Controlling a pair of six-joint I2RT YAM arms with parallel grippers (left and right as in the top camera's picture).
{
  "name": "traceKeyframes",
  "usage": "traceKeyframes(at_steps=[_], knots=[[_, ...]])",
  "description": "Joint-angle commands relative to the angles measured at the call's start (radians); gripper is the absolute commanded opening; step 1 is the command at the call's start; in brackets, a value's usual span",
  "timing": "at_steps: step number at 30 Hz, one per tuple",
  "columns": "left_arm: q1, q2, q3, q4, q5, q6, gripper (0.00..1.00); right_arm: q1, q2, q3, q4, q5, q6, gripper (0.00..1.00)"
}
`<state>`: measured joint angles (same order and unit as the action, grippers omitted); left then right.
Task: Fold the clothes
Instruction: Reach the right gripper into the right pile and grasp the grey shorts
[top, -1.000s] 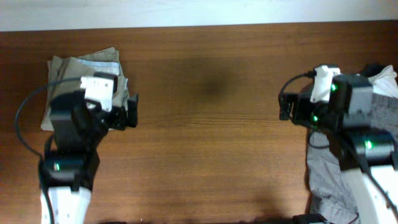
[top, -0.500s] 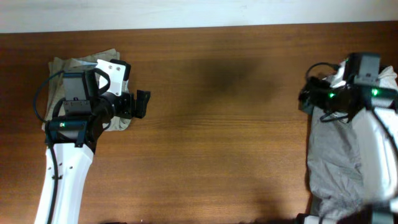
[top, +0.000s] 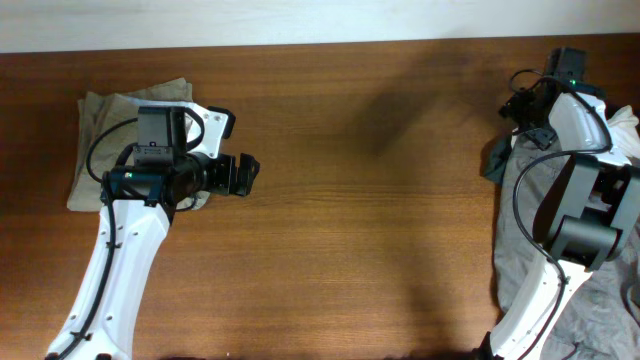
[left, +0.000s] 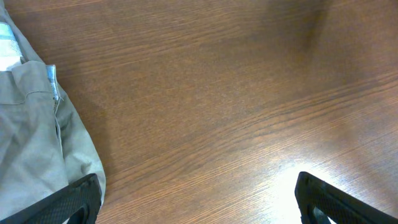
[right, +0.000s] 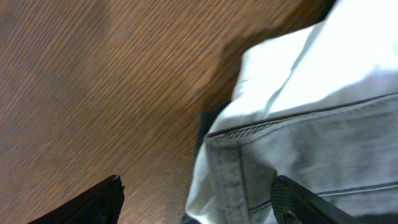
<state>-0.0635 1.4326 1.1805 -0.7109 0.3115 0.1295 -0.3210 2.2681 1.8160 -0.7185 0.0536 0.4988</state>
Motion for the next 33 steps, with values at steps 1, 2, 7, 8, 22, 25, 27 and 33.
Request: traceKeyframes(at_steps=[1,2,7,8,22,25,27,33], knots=[[-0.001,0.006,0.016,0.002,0.015,-0.012,0.99,-0.001,0.013,0.021,-0.025,0.082,0.019,0.58],[-0.001,0.006,0.016,0.002,0.015,-0.012,0.99,-0.001,0.01,0.021,-0.034,0.093,0.018,0.3],[-0.001,0.004,0.017,0.001,-0.039,-0.009,0.99,-0.006,-0.089,0.103,-0.179,0.089,0.006,0.04],[0.0,-0.002,0.022,-0.005,-0.088,-0.008,0.99,-0.003,-0.126,0.131,-0.212,0.084,0.004,0.04],[0.001,-0.104,0.37,-0.207,-0.52,-0.008,0.99,0.743,-0.4,0.182,-0.146,-0.312,-0.334,0.05],[0.001,-0.108,0.408,-0.208,-0.548,-0.008,0.99,0.964,-0.354,0.182,-0.138,-0.192,-0.344,0.68],[0.001,-0.107,0.408,-0.208,-0.542,-0.008,0.99,1.004,-0.361,0.182,-0.146,-0.036,-0.32,0.74],[0.0,-0.062,0.408,-0.207,-0.319,0.006,0.99,0.809,-0.496,0.182,-0.24,-0.003,-0.217,0.75]])
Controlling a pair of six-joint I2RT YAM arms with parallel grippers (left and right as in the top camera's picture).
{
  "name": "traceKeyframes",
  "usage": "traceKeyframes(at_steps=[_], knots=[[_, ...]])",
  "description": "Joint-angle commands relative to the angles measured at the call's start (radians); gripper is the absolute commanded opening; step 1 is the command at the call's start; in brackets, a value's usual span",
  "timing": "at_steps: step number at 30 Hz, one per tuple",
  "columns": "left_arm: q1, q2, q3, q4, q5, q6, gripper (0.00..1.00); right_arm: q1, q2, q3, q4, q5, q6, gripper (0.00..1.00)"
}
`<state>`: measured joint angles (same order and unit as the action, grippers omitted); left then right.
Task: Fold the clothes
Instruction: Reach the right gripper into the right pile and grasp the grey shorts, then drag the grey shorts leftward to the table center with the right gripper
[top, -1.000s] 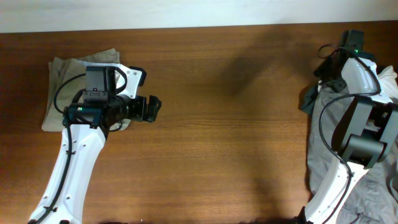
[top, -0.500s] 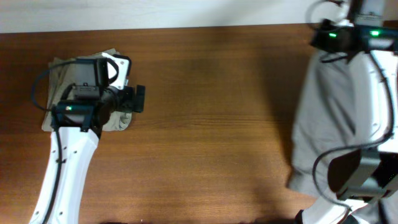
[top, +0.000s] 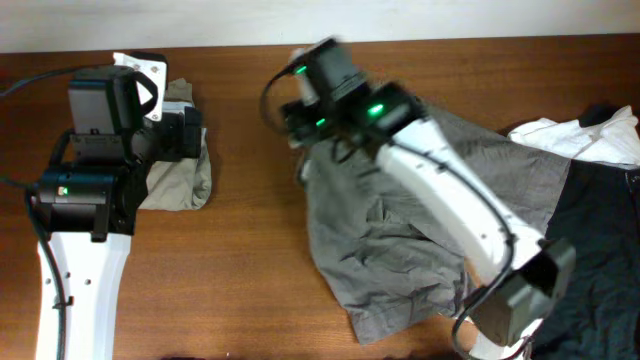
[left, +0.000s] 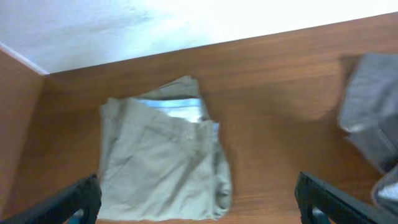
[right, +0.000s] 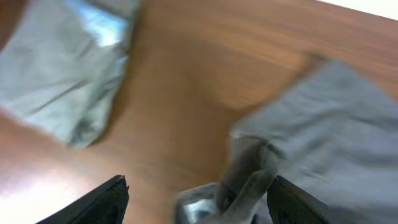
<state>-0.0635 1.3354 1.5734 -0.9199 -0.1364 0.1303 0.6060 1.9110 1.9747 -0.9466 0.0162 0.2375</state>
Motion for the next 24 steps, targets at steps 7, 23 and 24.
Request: traceKeyframes(at_steps=[7,23,24], knots=[[0.001,0.061,0.015,-0.001,-0.079,0.006,0.99,-0.04,-0.166,0.023,-0.051,-0.343,-0.123,0.84],[0.001,0.061,0.015,-0.02,0.107,0.006,0.99,-0.144,0.189,0.023,-0.314,-0.211,0.033,0.85],[0.001,0.061,0.015,-0.021,0.107,0.006,0.99,-0.107,0.2,0.022,-0.32,-0.174,0.064,0.85]])
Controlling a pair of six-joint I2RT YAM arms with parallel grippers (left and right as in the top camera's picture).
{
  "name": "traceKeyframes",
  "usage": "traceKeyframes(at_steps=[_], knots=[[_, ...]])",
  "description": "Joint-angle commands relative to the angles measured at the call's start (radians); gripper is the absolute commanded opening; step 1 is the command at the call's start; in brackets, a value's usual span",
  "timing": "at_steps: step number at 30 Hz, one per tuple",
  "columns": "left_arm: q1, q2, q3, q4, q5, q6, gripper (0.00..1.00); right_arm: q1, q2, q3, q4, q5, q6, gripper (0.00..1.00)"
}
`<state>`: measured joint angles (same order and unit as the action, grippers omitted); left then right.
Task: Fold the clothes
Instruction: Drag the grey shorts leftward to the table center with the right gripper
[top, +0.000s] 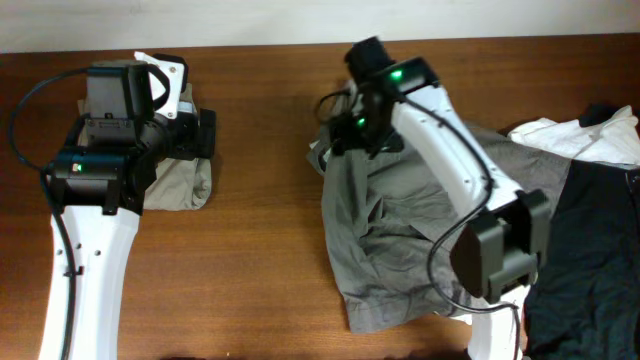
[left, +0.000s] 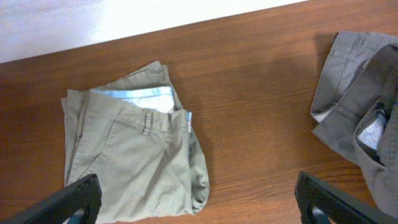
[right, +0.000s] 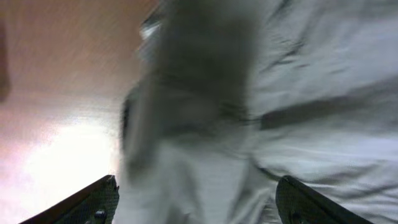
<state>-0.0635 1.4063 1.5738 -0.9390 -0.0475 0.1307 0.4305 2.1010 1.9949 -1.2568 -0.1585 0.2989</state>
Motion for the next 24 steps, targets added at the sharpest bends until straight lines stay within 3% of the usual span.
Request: traceKeyframes(at_steps=[1,7,10,11,12,13,15,18,19,20,21,24], knots=[[0.001,-0.01,0.015,-0.002,0.018,0.005,0.99,0.1,0.017,0.002,-0.018,0.039,0.029,0.86],[0.001,-0.01,0.015,-0.002,0.018,0.005,0.99,0.231,0.068,-0.024,-0.065,0.341,0.242,0.74],[0.001,-0.01,0.015,-0.002,0.014,0.006,0.99,0.249,0.071,-0.033,-0.068,0.351,0.242,0.56],[0.001,-0.01,0.015,-0.001,0.005,0.006,0.99,0.254,0.071,-0.033,-0.067,0.346,0.242,0.41],[0.001,-0.012,0.016,-0.002,-0.023,0.005,0.99,0.261,0.071,-0.033,-0.063,0.319,0.24,0.19],[0.001,-0.019,0.027,-0.002,-0.054,0.005,0.99,0.278,0.071,-0.033,-0.055,0.213,0.171,0.04],[0.001,-0.034,0.079,-0.002,-0.103,0.006,0.99,0.356,0.071,-0.033,-0.053,-0.012,-0.008,0.04],[0.001,-0.04,0.184,-0.002,-0.149,0.021,0.99,0.525,0.07,-0.033,-0.065,-0.052,-0.182,0.04],[0.001,-0.041,0.211,-0.002,-0.157,0.033,0.99,0.58,0.07,-0.033,-0.075,-0.013,-0.223,0.12],[0.001,-0.041,0.227,-0.002,-0.156,0.036,0.99,0.626,0.07,-0.033,-0.086,0.052,-0.243,0.31],[0.001,-0.041,0.234,-0.002,-0.156,0.036,0.99,0.668,0.07,-0.033,-0.099,0.137,-0.275,0.38],[0.001,-0.041,0.235,-0.002,-0.156,0.036,0.99,0.701,0.056,-0.033,-0.112,0.303,-0.268,0.48]])
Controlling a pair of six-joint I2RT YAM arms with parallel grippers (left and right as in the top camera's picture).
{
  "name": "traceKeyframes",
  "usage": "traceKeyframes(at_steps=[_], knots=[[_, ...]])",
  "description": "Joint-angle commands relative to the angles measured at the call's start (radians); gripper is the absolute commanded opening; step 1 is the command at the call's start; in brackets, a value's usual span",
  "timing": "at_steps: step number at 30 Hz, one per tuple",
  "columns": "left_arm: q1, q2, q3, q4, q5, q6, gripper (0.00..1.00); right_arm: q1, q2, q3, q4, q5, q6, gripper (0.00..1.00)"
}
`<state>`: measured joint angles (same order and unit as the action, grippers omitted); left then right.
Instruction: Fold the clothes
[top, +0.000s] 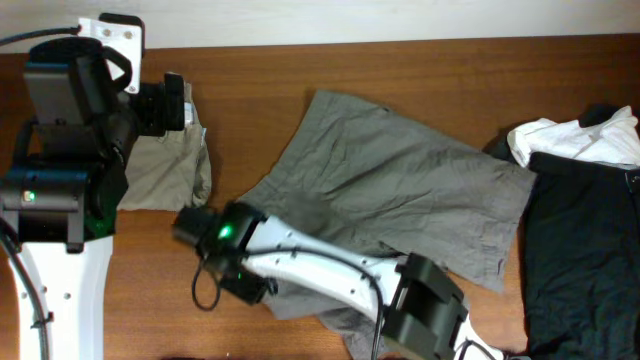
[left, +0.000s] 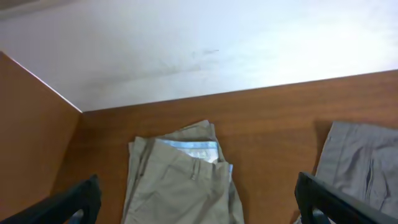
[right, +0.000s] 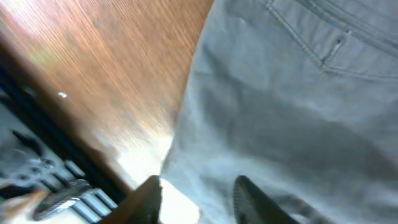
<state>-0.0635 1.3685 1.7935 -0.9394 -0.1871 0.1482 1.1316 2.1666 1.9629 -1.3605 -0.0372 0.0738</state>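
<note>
Grey shorts (top: 400, 190) lie spread across the middle of the table. My right arm reaches over them to their near-left corner, where my right gripper (top: 240, 287) sits low. In the right wrist view the grey cloth (right: 292, 93) fills the frame and its edge runs between the drawn-in fingers of the right gripper (right: 199, 202). Folded khaki trousers (top: 165, 165) rest at the far left. My left gripper (top: 170, 105) hangs open high above them; its wrist view shows the khaki trousers (left: 183, 180) and the left gripper (left: 198, 186) empty.
A heap of clothes sits at the right edge: a white piece (top: 575, 140) over a black one (top: 585, 250). The white wall (left: 199, 50) runs behind the table's far edge. The table's front edge lies close to my right gripper.
The grey shorts were bunched with my right gripper at their far-left top; now they lie spread wide and the gripper is at their near-left corner. My left gripper sits higher and further back.
First my right gripper was over the heap at the far right and my left was low beside the khaki trousers. Then the grey shorts were mid-table under my right arm and my left had drawn back. The shorts stayed bunched, and now lie spread.
</note>
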Motion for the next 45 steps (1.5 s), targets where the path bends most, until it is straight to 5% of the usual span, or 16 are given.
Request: traceKeyframes(at_steps=[1,6,9,12,14,16,17,19,20,21,23,28,33,39,43,45], knots=[[0.001,-0.003,0.015,-0.002,-0.016,0.019,0.99,-0.011,-0.017,-0.001,-0.011,0.198,-0.023,0.49],[0.0,0.033,0.007,-0.045,0.087,0.023,0.98,-0.248,-0.083,0.0,-0.014,0.202,0.237,0.51],[-0.007,0.133,-0.019,-0.048,0.299,0.023,0.79,-0.53,-0.135,0.031,-0.008,0.063,0.392,0.45],[-0.056,0.287,-0.029,-0.055,0.385,0.026,0.8,-0.742,-0.186,0.066,0.033,-0.112,0.382,0.33],[-0.097,0.398,-0.029,-0.046,0.409,0.025,0.99,-0.845,-0.219,0.097,0.041,-0.146,0.376,0.33],[-0.127,0.488,-0.029,-0.013,0.457,0.025,0.99,-0.907,-0.262,0.109,0.041,-0.143,0.338,0.27],[-0.148,0.539,-0.029,0.032,0.501,0.026,0.73,-0.932,-0.291,0.109,0.04,-0.139,0.302,0.21],[-0.193,0.631,-0.029,0.116,0.505,0.026,0.58,-0.943,-0.324,0.109,0.036,-0.135,0.274,0.19],[-0.219,0.683,-0.029,0.165,0.505,0.026,0.3,-0.943,-0.336,0.109,0.029,-0.135,0.274,0.19],[-0.243,0.738,-0.029,0.214,0.489,0.027,0.16,-0.943,-0.341,0.109,0.021,-0.136,0.274,0.19],[-0.287,0.834,-0.029,0.3,0.451,0.069,0.01,-0.942,-0.343,0.109,0.004,-0.136,0.274,0.2],[-0.328,1.008,-0.029,0.451,0.427,0.156,0.0,-0.942,-0.343,0.109,-0.023,-0.135,0.274,0.19],[-0.257,1.086,-0.029,0.475,0.057,0.074,0.0,-0.942,-0.318,0.099,-0.043,-0.024,0.275,0.2],[-0.032,1.088,0.003,0.415,0.056,-0.06,0.0,-0.957,-0.238,-0.042,0.003,0.128,0.36,0.25],[0.019,1.088,0.129,0.304,0.323,-0.072,0.0,-0.971,-0.177,-0.213,0.174,0.113,0.373,0.25],[0.01,1.088,0.201,0.256,0.333,-0.071,0.0,-0.97,-0.167,-0.305,0.241,0.109,0.377,0.35]])
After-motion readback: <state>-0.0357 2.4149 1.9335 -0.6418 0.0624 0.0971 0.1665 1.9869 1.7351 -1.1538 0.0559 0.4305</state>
